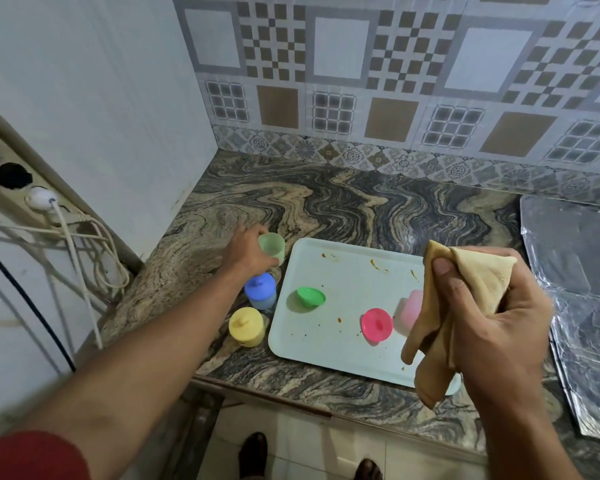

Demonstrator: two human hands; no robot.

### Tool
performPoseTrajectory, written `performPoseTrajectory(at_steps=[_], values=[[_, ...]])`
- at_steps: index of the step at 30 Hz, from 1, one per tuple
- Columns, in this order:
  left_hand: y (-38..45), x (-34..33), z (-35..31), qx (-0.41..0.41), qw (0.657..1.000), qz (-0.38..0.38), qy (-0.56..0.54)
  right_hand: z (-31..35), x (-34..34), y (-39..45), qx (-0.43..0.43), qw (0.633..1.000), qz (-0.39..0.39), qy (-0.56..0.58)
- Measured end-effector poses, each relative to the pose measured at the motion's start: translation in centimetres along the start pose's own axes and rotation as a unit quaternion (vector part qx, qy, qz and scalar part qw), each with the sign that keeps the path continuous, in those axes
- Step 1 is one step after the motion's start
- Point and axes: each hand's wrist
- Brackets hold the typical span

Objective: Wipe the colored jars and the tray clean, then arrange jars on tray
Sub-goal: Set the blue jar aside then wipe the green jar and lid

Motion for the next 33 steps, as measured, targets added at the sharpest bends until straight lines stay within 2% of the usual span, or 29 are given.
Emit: performPoseTrajectory(at_steps=[9, 11, 14, 16, 18, 21, 25, 28, 31, 32, 33], values=[[0.6, -1.1, 0.9, 0.017, 0.996, 0.053, 0.066, -0.4, 1.1, -0.2, 0.016, 1.000, 0.001, -0.015], [0.4, -1.0, 0.8, 0.008, 0.997, 0.035, 0.074, -0.5, 1.3, -0.2, 0.016, 1.000, 0.000, -0.018], [-1.2, -0.5, -0.2, -0.114, 0.993, -0.020, 0.034, -0.7, 1.8, -0.2, 0.015, 1.000, -0.004, -0.022], [-3.1, -0.4, -1.3, -0.214, 0.975, 0.012, 0.059, -0.8, 2.0, -0.2, 0.015, 1.000, -0.007, -0.023], [-5.1, -0.9, -2.4, -0.282, 0.947, 0.072, 0.138, -0.9, 2.0, -0.3, 0.017, 1.000, -0.007, -0.023], [-6.6, -2.9, -3.1, -0.313, 0.915, 0.110, 0.232, -1.0, 2.2, -0.4, 0.018, 0.999, -0.005, -0.028], [-7.0, -4.4, -3.4, -0.303, 0.910, 0.105, 0.263, -1.0, 2.6, -0.7, 0.018, 0.999, -0.006, -0.031], [-7.0, -4.4, -3.8, -0.251, 0.947, 0.089, 0.181, -1.1, 3.4, -1.0, 0.014, 0.999, -0.011, -0.032], [-6.9, -3.1, -4.3, -0.146, 0.984, 0.097, -0.034, -1.3, 4.0, -1.2, 0.012, 0.999, -0.017, -0.041], [-7.1, -2.3, -4.8, -0.104, 0.978, 0.116, -0.139, -1.3, 4.1, -1.3, 0.011, 0.999, -0.022, -0.043], [-7.7, -1.4, -5.3, -0.059, 0.956, 0.149, -0.245, -1.4, 4.1, -1.3, 0.006, 0.999, -0.028, -0.046]])
Point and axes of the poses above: each hand's wrist, its own y-axis towards the middle knuckle, its own x-axis out of the back of the hand, z = x × y, and after that the axes turned 6 degrees about x, right-handed
